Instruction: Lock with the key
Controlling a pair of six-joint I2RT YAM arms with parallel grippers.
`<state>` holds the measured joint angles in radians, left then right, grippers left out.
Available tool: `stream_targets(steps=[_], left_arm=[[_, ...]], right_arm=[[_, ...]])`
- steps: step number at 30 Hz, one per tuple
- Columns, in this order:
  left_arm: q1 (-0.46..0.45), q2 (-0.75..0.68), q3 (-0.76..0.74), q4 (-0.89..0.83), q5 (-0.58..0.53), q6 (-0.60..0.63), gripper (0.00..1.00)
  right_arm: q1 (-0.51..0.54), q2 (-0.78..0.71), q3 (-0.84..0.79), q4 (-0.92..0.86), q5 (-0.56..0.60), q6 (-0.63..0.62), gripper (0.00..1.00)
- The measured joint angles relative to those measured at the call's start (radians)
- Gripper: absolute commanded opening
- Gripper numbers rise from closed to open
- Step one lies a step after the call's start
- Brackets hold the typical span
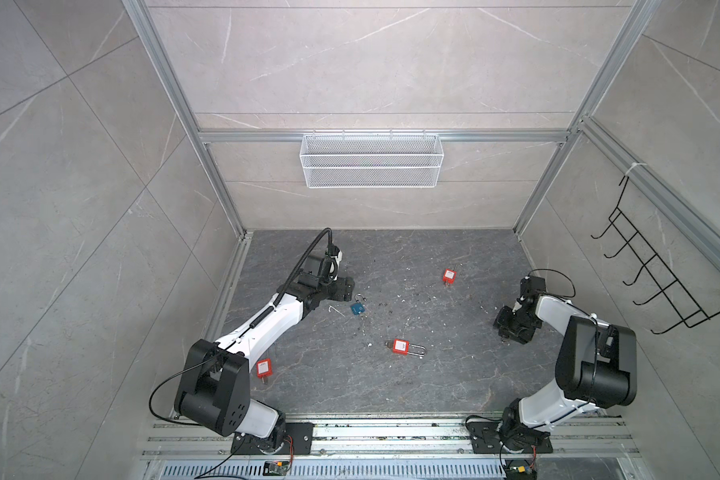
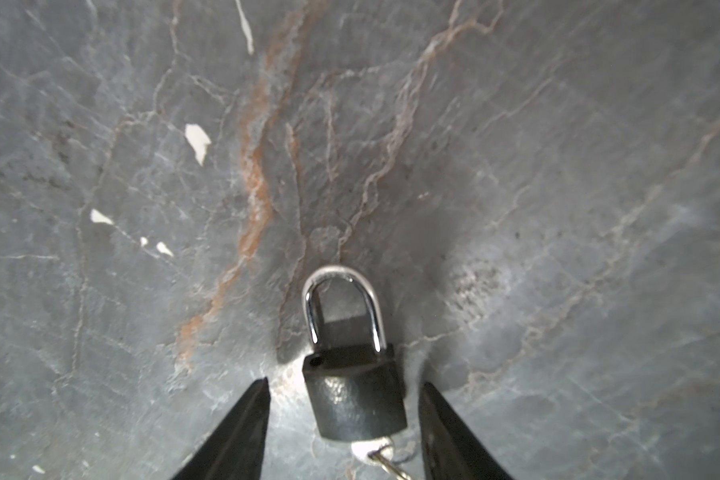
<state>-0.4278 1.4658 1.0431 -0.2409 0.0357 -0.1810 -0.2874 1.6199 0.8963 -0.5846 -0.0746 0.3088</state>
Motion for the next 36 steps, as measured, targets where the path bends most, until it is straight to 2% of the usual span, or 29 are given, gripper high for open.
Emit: stream_targets(steps=[14, 25, 36], left_arm=[[0.0, 0.0, 0.0, -0.003, 0.0, 0.0, 0.83], [-0.006, 0.0, 0.0, -0.007, 0.0, -0.002, 0.82], [-0.011, -0.001, -0.007, -0.006, -0.001, -0.002, 0.83]], right_arm=[[0.0, 0.028, 0.022, -0.009, 0.011, -0.019, 0.48], [0.018, 0.02, 0.021, -0.011, -0.016, -0.014, 0.48], [0.021, 0.024, 0.058, -0.044, 0.063, -0.014, 0.48]])
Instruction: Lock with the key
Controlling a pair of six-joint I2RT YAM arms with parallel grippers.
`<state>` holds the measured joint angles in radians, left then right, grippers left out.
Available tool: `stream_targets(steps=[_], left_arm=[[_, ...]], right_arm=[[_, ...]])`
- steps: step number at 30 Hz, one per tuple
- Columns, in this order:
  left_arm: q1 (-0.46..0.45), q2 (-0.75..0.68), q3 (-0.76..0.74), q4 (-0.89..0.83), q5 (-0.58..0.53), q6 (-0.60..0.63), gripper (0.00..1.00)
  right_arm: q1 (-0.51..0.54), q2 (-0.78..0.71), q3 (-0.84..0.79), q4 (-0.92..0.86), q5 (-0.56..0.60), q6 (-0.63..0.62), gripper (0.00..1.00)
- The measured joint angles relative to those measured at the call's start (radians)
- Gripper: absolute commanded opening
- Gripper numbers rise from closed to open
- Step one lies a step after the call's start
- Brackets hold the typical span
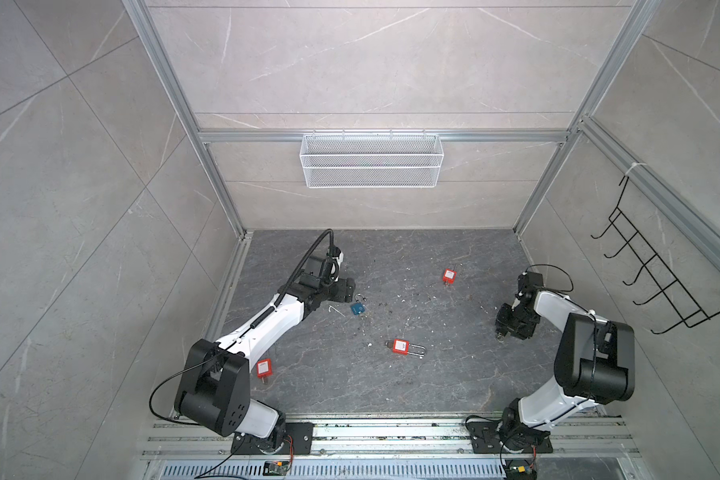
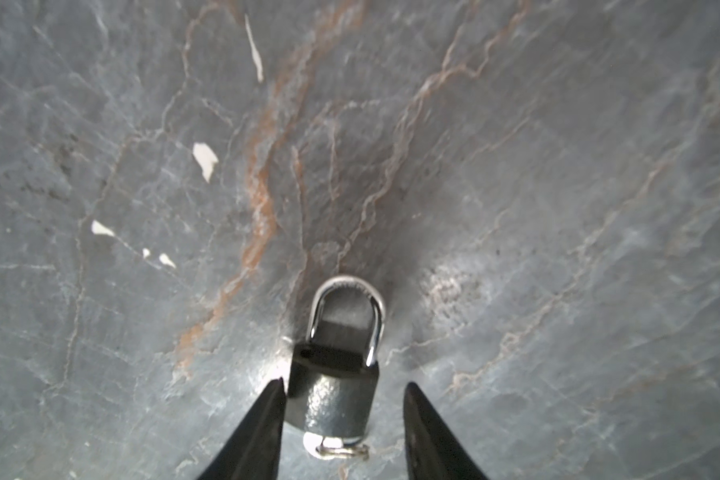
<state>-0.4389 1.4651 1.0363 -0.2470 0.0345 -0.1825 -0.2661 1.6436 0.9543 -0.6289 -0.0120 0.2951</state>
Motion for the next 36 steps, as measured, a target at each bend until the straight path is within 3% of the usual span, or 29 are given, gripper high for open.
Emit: stream_targets(steps=[17, 36], left_arm=[[0.0, 0.0, -0.011, -0.003, -0.003, 0.0, 0.82], [0.0, 0.0, -0.011, -0.016, -0.001, 0.0, 0.82]], right_arm=[[0.02, 0.037, 0.002, 0.001, -0.002, 0.0, 0.45], [0.09, 0.047, 0.014, -0.012, 0.006, -0.028, 0.29]])
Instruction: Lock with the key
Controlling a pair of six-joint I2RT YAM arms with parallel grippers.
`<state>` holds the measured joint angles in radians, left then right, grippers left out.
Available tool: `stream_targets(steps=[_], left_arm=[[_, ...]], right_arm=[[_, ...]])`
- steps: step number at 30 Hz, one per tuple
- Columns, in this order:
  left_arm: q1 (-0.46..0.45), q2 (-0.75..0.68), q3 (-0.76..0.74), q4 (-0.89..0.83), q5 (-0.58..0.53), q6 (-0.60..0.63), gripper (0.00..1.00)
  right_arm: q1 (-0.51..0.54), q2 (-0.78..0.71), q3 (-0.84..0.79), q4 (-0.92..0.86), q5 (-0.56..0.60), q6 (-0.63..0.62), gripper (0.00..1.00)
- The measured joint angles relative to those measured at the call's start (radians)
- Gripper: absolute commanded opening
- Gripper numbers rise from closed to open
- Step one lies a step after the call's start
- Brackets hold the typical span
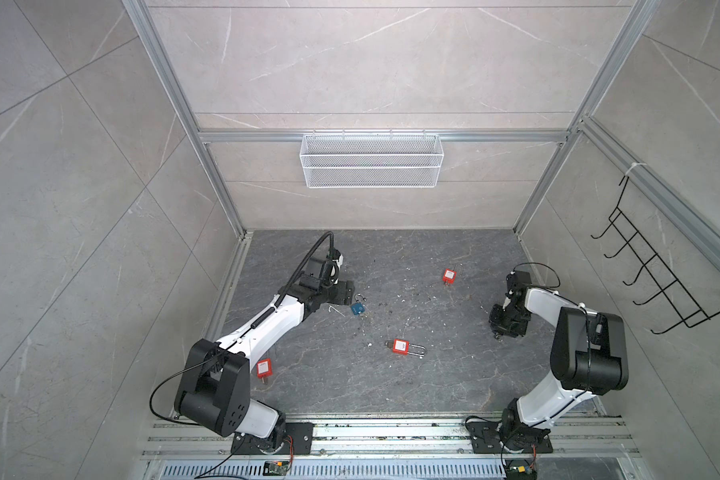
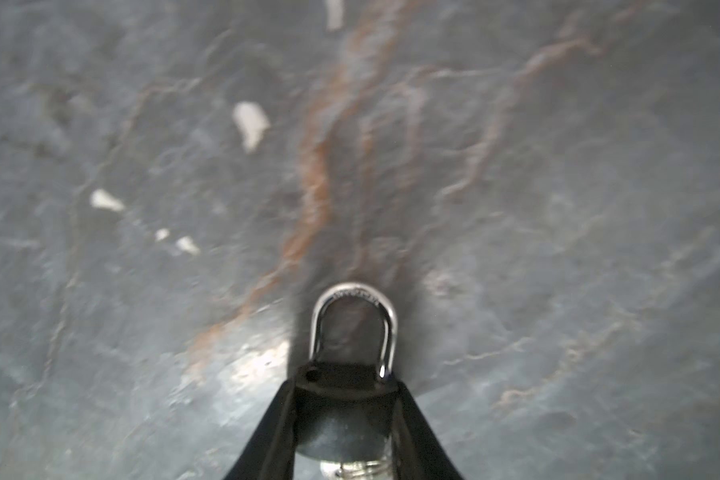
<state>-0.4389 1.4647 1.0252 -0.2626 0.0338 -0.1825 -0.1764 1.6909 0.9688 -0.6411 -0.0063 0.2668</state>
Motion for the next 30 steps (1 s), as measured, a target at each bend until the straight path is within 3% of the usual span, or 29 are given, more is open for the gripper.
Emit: stream_targets(steps=[6, 16, 19, 22, 23, 30], left_arm=[[0.0, -0.009, 0.0, -0.008, 0.016, 0.002, 0.81], [0.001, -0.084, -0.003, -0.04, 0.09, 0.06, 0.78], [0.003, -0.105, -0.022, -0.044, 0.142, 0.095, 0.78], [0.007, -0.13, -0.058, -0.036, 0.213, 0.136, 0.58], [0.008, -0.137, -0.071, -0.031, 0.24, 0.148, 0.56], [0.008, -0.142, -0.088, 0.013, 0.443, 0.198, 0.56]], right_arm=[[0.125, -0.04, 0.011, -0.019, -0.054, -0.076, 0.3], [0.465, -0.129, 0.111, -0.025, -0.096, -0.306, 0.3], [0.518, -0.166, 0.111, -0.004, -0.153, -0.386, 0.3], [0.555, -0.202, 0.112, 0.014, -0.227, -0.481, 0.24], [0.57, -0.211, 0.113, 0.014, -0.257, -0.523, 0.23], [0.692, -0.221, 0.161, -0.014, -0.358, -0.751, 0.23]])
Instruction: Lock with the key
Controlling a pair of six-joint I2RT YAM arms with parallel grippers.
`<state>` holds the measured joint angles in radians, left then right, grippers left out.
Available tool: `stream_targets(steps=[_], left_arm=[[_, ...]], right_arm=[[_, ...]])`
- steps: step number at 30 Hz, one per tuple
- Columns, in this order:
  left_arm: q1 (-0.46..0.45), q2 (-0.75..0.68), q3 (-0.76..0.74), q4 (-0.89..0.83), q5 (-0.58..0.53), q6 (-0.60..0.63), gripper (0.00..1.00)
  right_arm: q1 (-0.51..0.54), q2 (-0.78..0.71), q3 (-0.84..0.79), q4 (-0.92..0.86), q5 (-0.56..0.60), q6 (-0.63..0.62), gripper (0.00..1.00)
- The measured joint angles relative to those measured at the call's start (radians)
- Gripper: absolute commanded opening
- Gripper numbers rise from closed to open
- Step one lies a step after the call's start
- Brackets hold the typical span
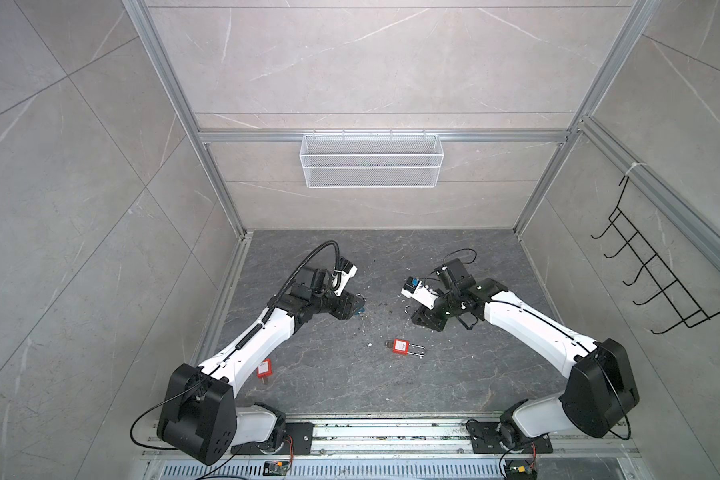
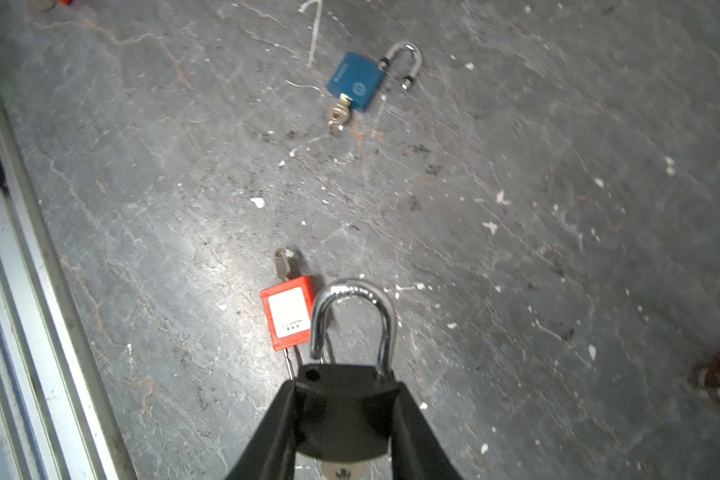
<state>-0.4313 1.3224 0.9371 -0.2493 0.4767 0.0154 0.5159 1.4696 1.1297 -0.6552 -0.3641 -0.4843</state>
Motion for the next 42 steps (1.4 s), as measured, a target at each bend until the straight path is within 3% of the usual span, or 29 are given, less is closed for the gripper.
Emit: stream_targets(steps=[7, 16, 31, 42], left_arm=[[-0.003, 0.0, -0.069, 0.149, 0.198, 0.002, 0.53], [-0.046, 0.044, -0.098, 0.243, 0.307, -0.028, 0.51], [-0.074, 0.086, -0.094, 0.299, 0.371, -0.087, 0.49], [-0.074, 0.051, -0.094, 0.282, 0.364, -0.122, 0.58]], right_arm=[[0.076, 0.0, 0.015, 0.008, 0.0, -0.094, 0.25], [0.142, 0.0, 0.088, 0.001, 0.001, -0.145, 0.23], [0.191, 0.017, 0.105, 0.001, 0.104, -0.167, 0.18], [0.208, -0.017, 0.058, 0.097, 0.217, -0.167, 0.18]])
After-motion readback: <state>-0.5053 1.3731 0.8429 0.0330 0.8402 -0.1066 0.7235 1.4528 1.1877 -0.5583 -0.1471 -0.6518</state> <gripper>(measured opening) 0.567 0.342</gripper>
